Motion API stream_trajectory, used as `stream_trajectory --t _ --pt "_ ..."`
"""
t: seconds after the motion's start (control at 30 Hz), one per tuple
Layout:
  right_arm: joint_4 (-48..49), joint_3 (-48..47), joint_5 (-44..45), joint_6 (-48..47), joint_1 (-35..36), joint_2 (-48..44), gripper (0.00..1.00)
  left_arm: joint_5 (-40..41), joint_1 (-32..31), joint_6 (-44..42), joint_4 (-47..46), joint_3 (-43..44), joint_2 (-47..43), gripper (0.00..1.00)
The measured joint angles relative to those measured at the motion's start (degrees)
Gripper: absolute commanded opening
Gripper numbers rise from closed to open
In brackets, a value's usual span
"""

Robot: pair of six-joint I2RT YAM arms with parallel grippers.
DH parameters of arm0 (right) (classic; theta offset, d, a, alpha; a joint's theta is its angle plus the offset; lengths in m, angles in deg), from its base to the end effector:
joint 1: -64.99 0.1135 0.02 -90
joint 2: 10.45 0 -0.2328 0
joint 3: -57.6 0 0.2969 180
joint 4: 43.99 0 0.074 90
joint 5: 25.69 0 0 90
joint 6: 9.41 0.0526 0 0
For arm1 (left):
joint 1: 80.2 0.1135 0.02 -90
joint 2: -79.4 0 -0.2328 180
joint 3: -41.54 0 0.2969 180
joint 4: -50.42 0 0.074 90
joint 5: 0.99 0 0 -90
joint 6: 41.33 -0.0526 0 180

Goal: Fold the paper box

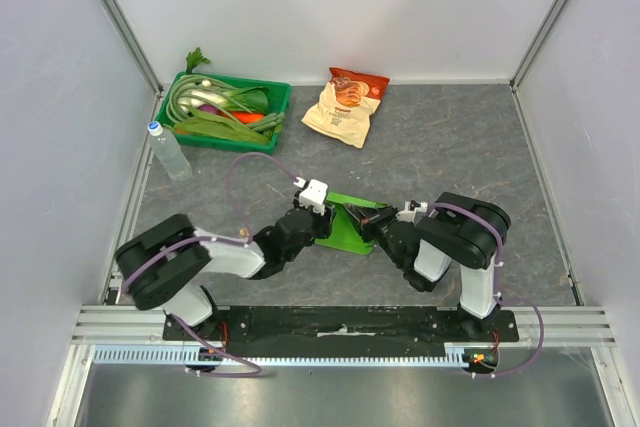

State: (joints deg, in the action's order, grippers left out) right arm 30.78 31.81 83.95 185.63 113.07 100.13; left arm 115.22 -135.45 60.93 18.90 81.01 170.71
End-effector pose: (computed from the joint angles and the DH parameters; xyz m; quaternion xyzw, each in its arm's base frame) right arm 0.1805 0.1745 0.0143 0.4563 0.6113 0.5855 0.2743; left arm 0.2029 -0.2517 0.0707 0.1724 0.7912 -0.1544 0.5660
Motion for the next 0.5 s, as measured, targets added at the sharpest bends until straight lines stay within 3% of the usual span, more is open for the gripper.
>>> stream_trajectory --t 0.13,0.33,0.5 --pt "0.0 0.1 -1.4 0.0 -0.8 0.0 0.00 -3.3 0.0 0.0 -0.6 -6.0 -7.7 0.39" --pt "0.0 0.1 -2.3 0.0 -1.2 -0.1 0.00 -7.5 3.9 0.0 -0.5 -8.1 -8.1 0.50" --pt "0.0 -0.2 -2.8 0.0 -1.4 0.0 0.00 -9.2 5.0 0.0 -1.3 -5.6 -3.7 0.48"
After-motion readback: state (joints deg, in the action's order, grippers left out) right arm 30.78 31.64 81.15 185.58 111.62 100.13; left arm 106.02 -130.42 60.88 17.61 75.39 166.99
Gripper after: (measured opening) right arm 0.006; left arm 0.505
